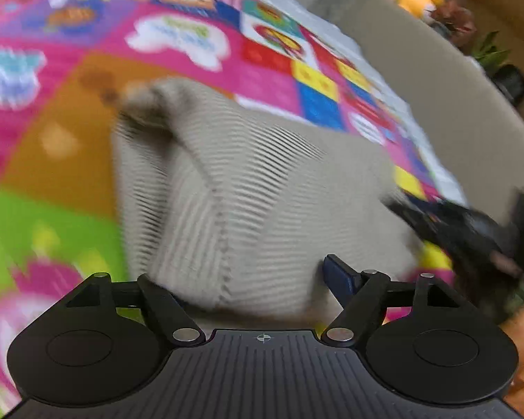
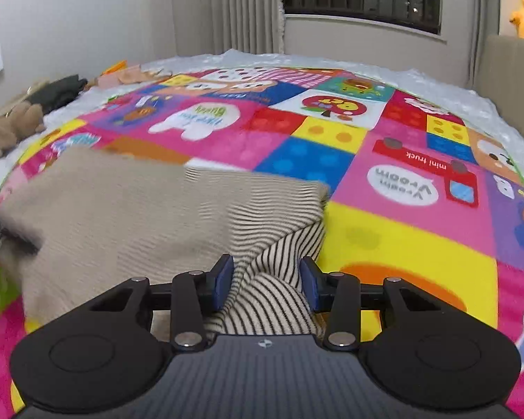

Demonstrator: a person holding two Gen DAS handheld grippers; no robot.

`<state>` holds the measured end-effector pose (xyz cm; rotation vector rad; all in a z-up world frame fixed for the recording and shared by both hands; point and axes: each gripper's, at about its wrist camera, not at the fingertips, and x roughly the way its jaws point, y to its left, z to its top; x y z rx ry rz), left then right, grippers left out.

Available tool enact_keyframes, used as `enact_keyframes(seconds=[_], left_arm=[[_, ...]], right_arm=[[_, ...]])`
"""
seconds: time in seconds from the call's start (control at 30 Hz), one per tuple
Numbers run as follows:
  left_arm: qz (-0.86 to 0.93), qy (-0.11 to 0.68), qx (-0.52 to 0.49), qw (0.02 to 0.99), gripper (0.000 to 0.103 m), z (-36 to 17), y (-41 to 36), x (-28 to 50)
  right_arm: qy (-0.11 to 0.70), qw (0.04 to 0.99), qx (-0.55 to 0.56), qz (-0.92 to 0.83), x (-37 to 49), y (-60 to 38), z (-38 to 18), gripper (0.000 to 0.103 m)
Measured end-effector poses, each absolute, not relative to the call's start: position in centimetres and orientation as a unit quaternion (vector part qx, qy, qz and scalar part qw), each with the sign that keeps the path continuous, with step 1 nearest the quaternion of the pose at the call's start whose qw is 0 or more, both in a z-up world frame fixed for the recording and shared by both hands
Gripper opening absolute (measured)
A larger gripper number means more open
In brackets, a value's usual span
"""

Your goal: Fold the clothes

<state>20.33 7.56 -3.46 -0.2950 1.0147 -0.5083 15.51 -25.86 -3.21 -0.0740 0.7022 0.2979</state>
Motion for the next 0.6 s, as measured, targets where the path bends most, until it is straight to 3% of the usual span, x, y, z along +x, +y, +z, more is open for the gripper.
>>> enact_keyframes(seconds=[0.37,0.6], left_arm=[[-0.167,0.403,-0.098,0.895,0.086,-0.9,6.8,30.4],[-0.19,0.414,-0.106,0.884,0.095,2.1,8.7,23.4]], right_arm=[[0.369,0.903,-0.044,0.216,9.7,-21.0,-1.8,0.044],[0.315,0.926,-0.047,0.204,10.8,-23.6,2.1,0.051]])
